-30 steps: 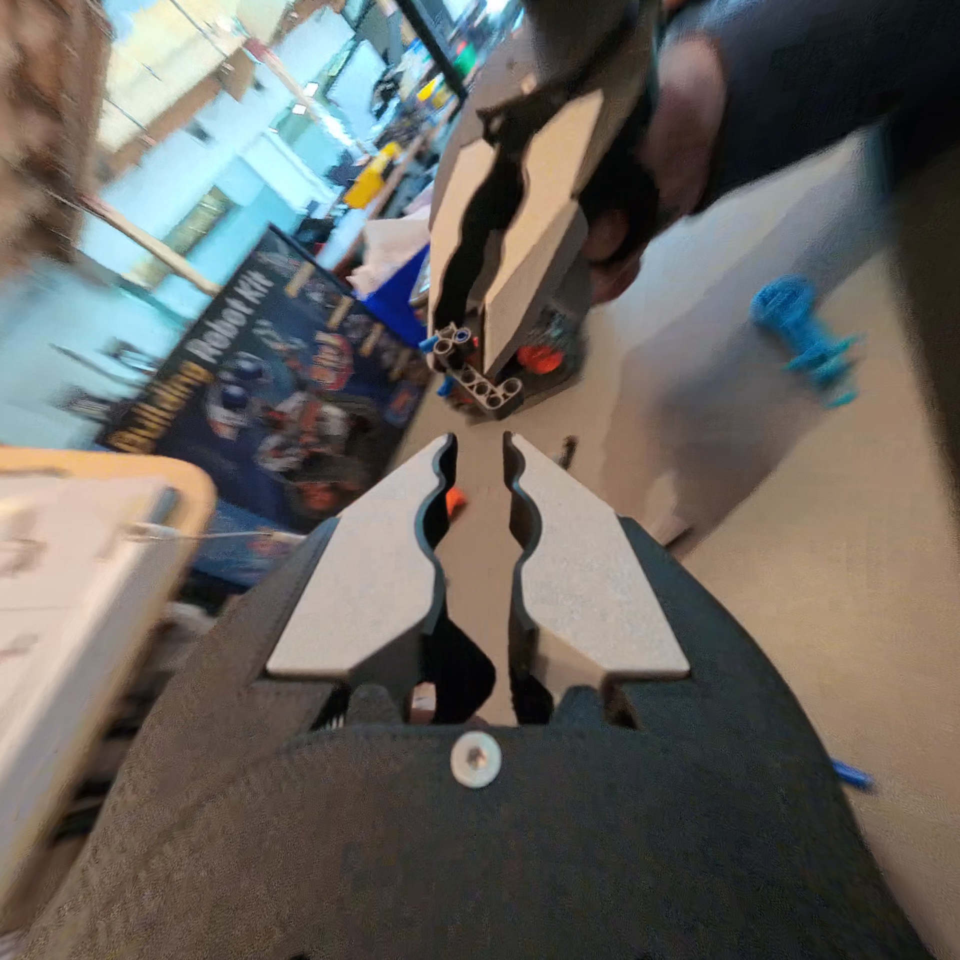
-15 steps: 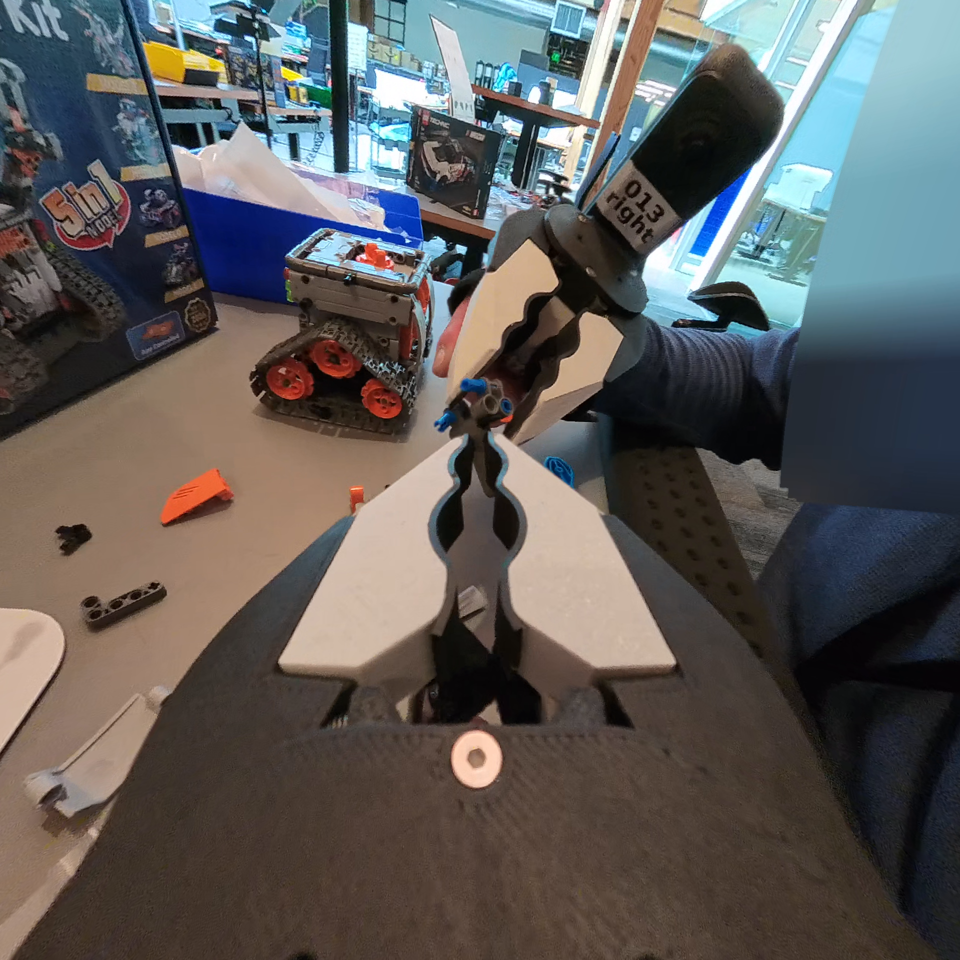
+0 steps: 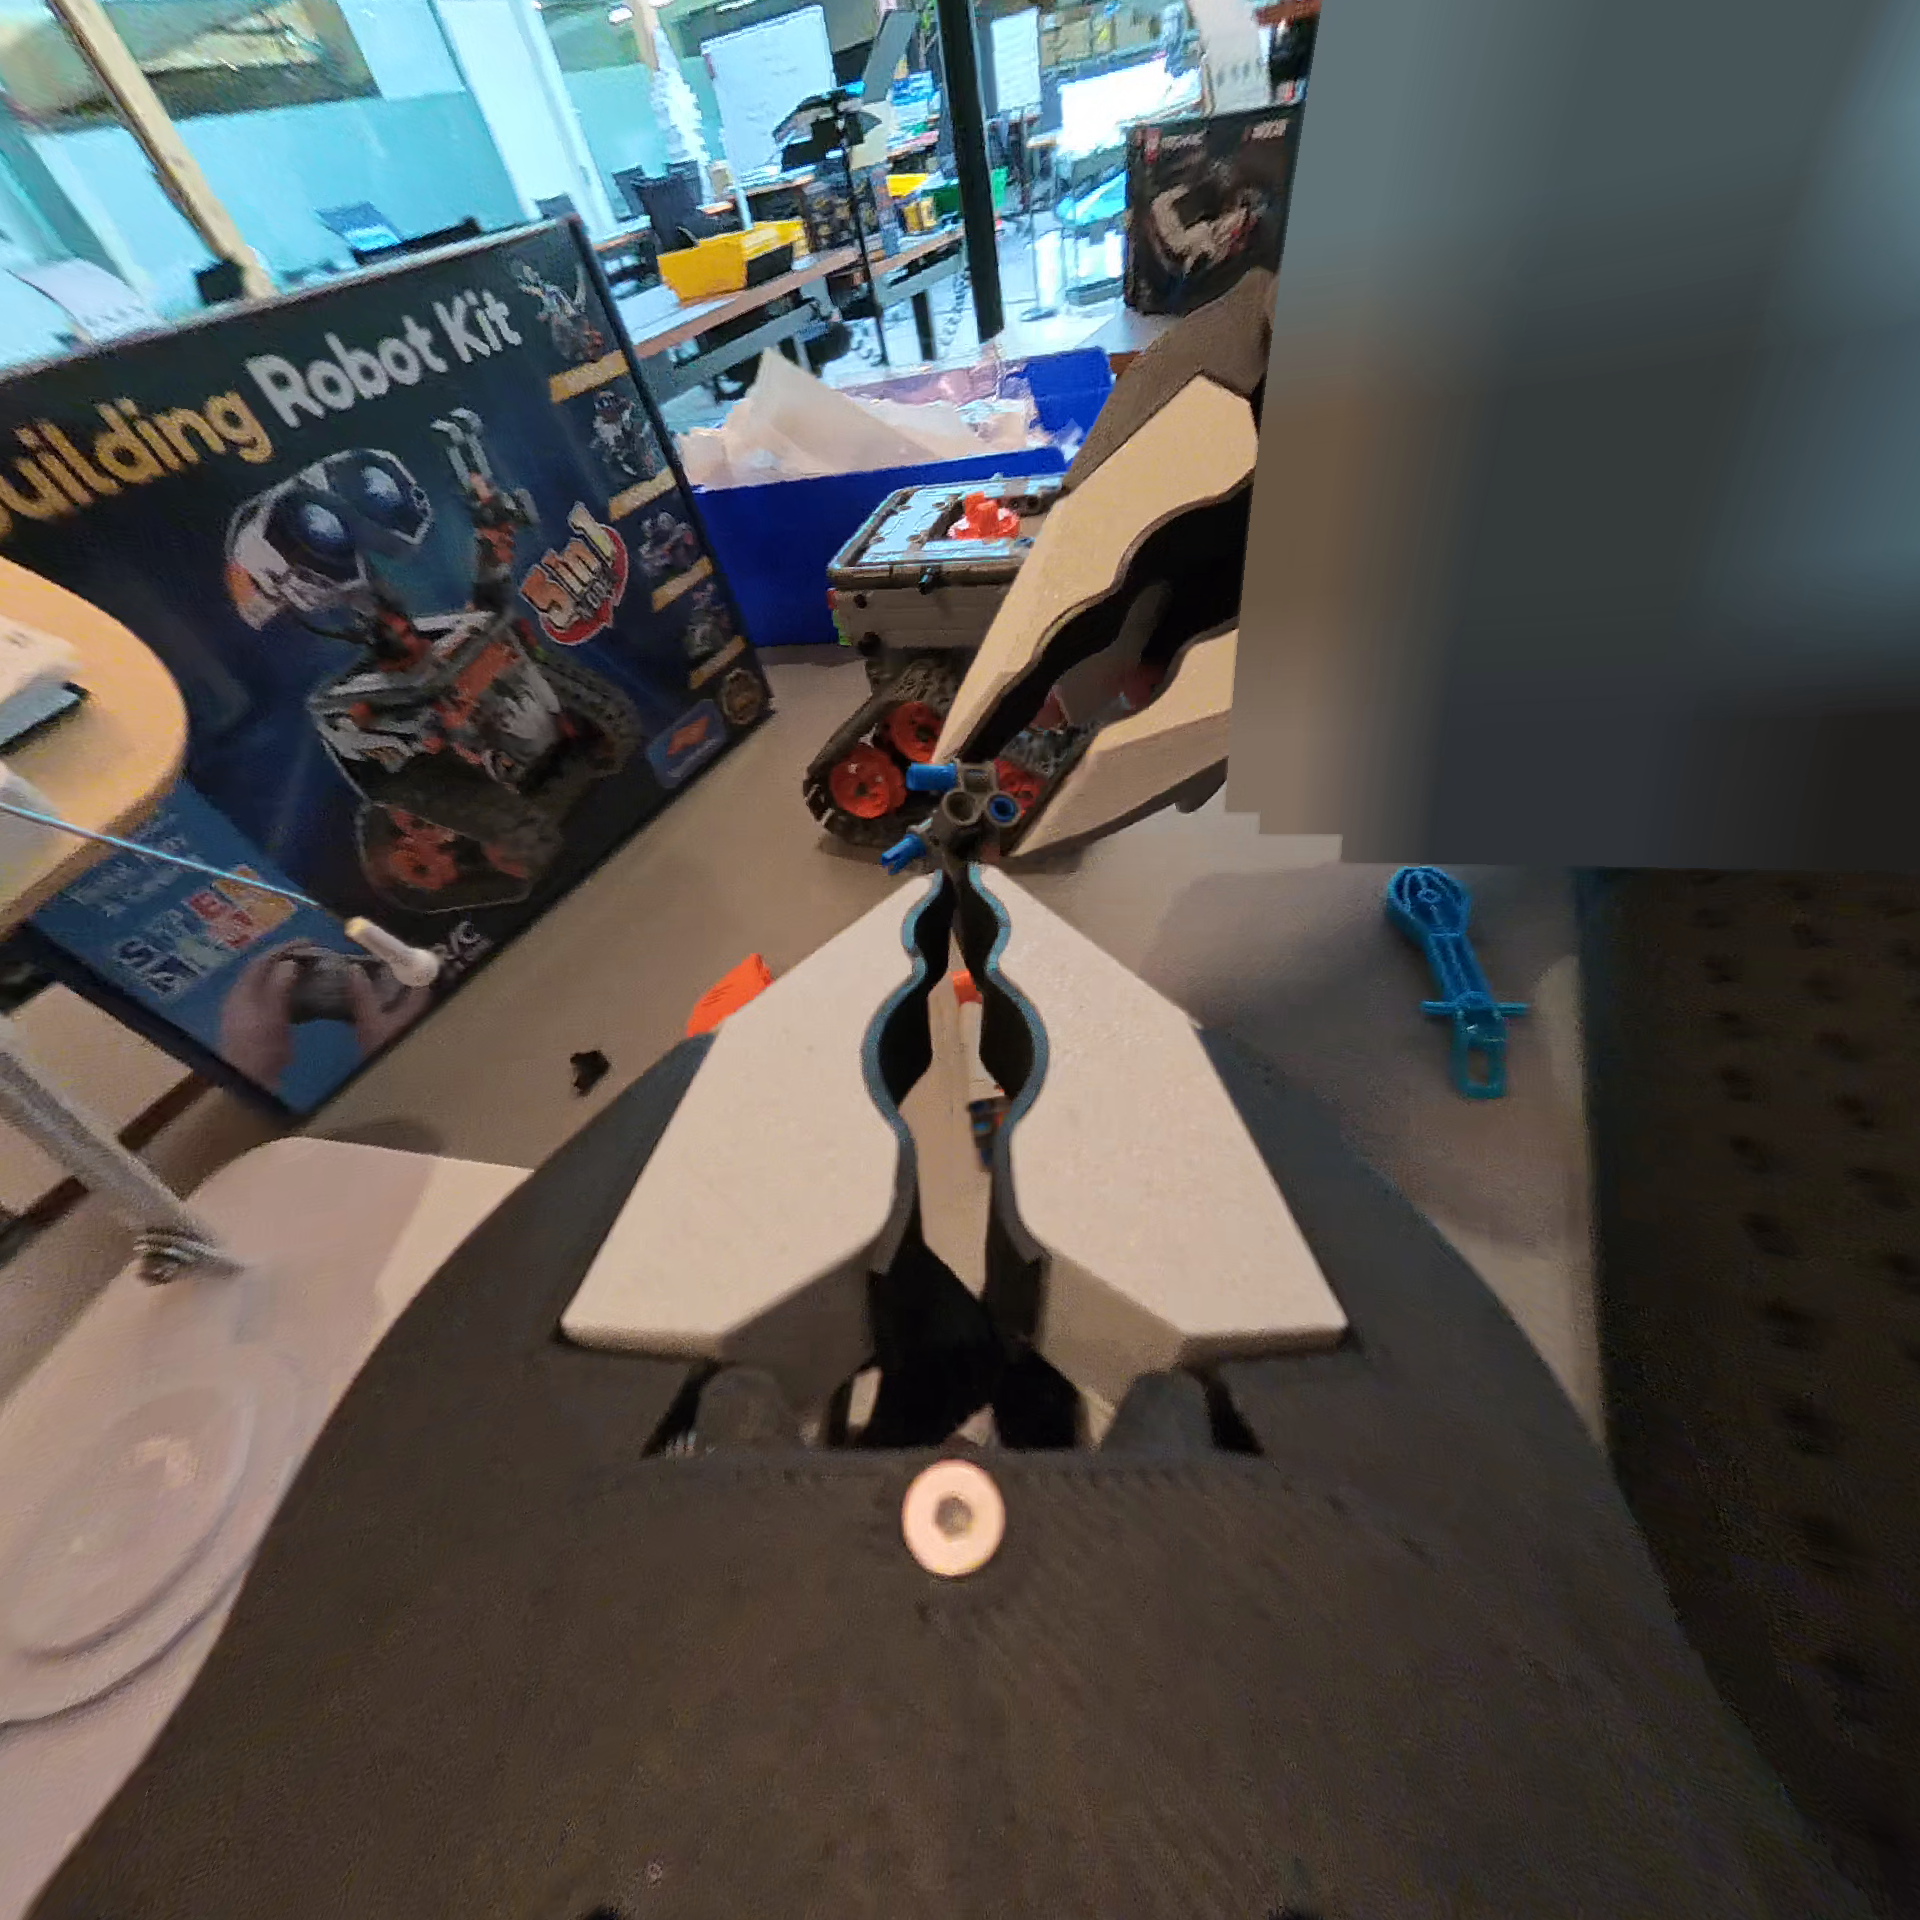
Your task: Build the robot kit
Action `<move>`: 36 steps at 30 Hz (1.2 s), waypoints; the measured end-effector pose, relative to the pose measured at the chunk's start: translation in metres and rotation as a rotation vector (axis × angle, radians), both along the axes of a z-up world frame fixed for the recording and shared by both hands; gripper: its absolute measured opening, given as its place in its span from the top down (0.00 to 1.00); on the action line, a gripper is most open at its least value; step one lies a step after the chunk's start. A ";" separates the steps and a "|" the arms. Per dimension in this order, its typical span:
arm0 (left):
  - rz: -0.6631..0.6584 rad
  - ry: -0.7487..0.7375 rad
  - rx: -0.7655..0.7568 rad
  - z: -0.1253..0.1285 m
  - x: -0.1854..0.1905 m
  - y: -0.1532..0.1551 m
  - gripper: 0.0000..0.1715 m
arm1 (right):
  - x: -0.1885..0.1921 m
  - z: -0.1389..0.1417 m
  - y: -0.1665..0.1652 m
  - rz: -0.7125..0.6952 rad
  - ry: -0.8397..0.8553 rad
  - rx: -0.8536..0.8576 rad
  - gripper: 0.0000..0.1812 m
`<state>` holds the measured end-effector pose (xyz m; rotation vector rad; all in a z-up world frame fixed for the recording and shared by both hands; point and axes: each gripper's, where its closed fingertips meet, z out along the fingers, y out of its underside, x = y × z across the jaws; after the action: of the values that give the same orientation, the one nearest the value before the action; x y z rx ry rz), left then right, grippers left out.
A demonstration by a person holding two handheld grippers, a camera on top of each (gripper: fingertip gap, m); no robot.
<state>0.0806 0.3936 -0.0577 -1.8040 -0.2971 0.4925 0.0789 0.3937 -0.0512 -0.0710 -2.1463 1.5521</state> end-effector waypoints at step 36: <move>-0.315 -0.412 0.179 -0.005 0.027 0.006 0.96 | 0.022 0.007 -0.010 0.085 0.274 0.012 0.93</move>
<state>0.1077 0.3996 -0.0628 -1.7241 -0.3198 -0.1287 0.1010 0.3837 -0.0446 0.2266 -1.9641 1.4989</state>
